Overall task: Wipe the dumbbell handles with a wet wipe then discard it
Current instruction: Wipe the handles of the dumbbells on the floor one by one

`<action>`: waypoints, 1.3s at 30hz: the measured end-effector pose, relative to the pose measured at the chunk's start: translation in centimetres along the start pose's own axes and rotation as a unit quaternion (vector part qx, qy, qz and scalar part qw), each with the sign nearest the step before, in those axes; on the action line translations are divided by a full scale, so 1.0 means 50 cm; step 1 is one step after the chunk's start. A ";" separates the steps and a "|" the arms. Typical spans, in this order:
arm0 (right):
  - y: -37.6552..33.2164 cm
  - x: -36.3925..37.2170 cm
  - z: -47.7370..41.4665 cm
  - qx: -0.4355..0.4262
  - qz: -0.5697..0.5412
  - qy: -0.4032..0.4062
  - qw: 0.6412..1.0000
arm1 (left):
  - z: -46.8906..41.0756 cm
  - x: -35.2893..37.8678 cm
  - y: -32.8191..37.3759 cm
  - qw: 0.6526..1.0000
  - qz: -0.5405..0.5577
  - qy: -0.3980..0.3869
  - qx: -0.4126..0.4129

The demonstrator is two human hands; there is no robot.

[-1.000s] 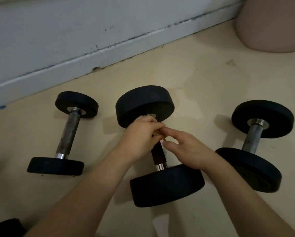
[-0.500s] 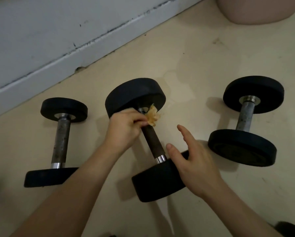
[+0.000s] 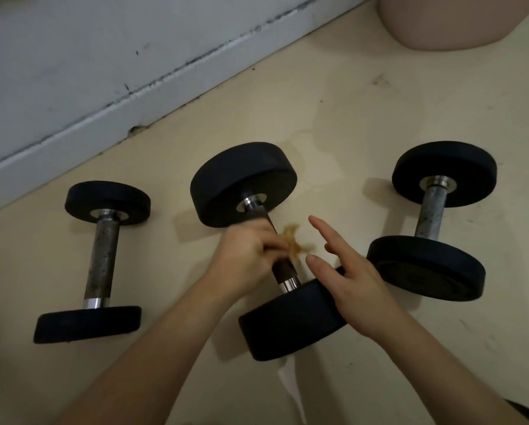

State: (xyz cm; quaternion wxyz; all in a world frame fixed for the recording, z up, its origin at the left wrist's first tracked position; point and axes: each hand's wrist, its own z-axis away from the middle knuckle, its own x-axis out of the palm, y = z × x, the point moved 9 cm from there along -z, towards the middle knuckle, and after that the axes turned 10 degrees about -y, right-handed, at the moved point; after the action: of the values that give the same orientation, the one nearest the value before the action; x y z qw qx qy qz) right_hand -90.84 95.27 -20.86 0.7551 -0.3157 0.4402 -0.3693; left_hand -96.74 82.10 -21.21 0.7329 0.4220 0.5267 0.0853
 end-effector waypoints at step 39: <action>-0.024 0.001 0.049 -0.002 0.075 0.127 0.989 | -0.017 -0.031 -0.012 0.992 -0.104 0.023 -0.063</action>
State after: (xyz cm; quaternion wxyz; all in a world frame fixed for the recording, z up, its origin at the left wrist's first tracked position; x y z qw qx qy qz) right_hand -88.97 94.97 -18.91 0.7182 -0.2336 0.5556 -0.3478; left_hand -98.33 81.29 -20.63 0.7506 0.3161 0.5779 0.0516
